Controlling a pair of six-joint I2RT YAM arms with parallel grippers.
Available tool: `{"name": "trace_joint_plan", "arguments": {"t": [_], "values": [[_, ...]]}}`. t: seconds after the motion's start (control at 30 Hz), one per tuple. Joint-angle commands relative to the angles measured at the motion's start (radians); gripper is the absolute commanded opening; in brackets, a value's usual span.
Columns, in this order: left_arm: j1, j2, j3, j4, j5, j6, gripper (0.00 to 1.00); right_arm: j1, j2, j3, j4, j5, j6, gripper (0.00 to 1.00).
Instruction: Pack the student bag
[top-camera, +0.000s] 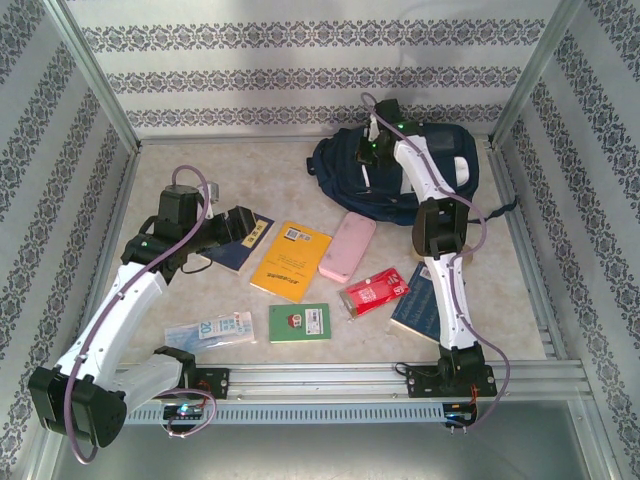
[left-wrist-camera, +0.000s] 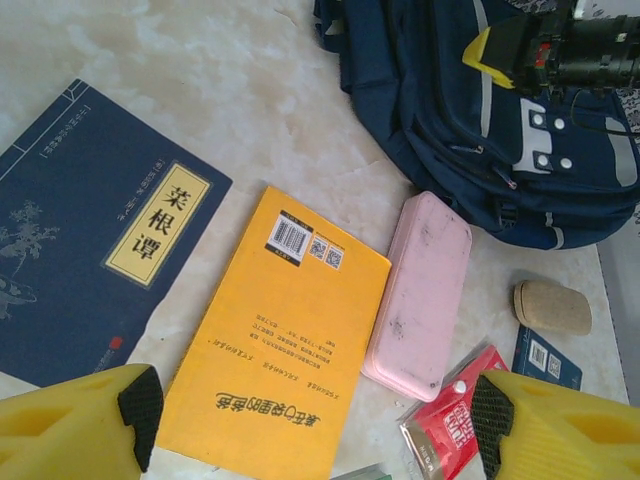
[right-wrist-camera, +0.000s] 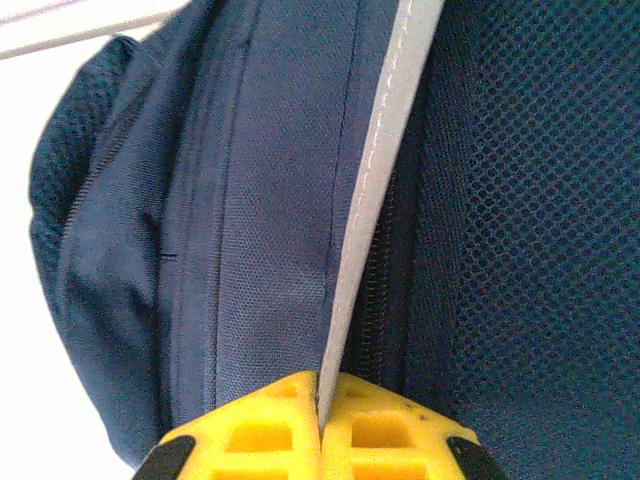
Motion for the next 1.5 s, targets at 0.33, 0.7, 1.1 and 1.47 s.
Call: {"name": "trace_joint_plan", "arguments": {"t": [0.33, 0.7, 1.1, 1.47], "values": [[0.011, -0.014, 0.021, 0.013, -0.044, -0.046, 0.83, -0.07, -0.423, -0.075, 0.153, -0.269, -0.122, 0.0], [0.011, -0.064, 0.039, -0.061, -0.132, -0.062, 0.84, 0.018, -0.657, -0.24, 0.224, -0.306, -0.53, 0.0], [0.017, -0.003, 0.212, -0.047, -0.321, -0.114, 0.99, 0.232, -0.85, -0.69, 0.385, -0.1, -1.155, 0.0], [0.095, 0.279, 0.127, 0.099, 0.136, -0.3, 0.99, 0.204, -1.034, -1.069, 0.582, -0.207, -1.181, 0.0]]}}
